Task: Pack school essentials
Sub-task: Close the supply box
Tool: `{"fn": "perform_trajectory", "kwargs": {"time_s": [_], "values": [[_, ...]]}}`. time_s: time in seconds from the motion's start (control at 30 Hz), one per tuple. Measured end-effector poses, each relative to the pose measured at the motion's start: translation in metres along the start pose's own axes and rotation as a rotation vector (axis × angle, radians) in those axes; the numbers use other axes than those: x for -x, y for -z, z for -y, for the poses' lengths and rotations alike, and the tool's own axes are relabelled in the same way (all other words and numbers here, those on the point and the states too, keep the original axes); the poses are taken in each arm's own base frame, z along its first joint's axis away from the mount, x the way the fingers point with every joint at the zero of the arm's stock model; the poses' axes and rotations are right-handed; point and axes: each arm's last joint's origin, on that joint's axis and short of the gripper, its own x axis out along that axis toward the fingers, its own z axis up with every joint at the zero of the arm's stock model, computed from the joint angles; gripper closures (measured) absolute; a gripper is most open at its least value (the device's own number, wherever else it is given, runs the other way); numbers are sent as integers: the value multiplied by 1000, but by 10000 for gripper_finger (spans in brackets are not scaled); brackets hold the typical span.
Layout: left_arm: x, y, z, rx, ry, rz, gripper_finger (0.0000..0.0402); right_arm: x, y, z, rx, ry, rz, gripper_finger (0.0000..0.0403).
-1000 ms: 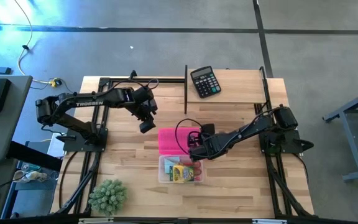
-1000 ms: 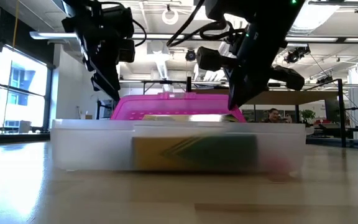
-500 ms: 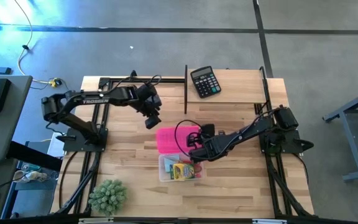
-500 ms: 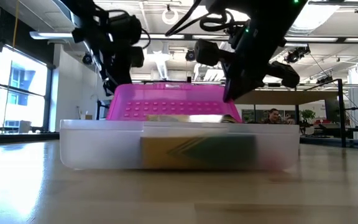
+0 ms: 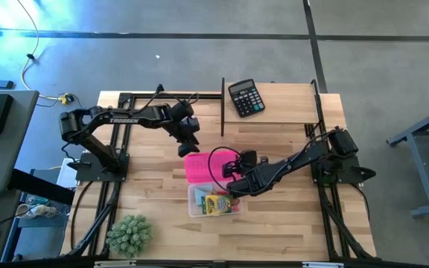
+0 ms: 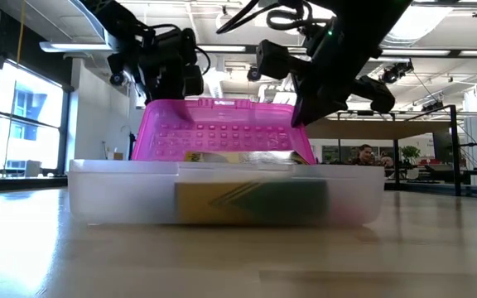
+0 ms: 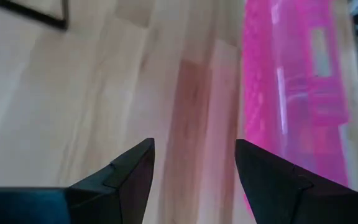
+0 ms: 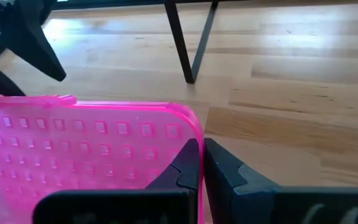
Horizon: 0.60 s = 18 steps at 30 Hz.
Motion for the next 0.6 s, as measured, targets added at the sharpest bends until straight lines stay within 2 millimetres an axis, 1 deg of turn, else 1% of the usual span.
{"fn": "perform_trajectory", "kwargs": {"time_s": [0.1,0.43,0.6], "values": [[-1,-1,3,-3,46,6,190,0,0,0,4,-1,0,401],[-9,0,19,-53,83,-19,190,0,0,-3,-27,-19,-4,401],[-9,0,21,-57,86,-22,190,0,0,-4,-30,-25,-5,401]]}}
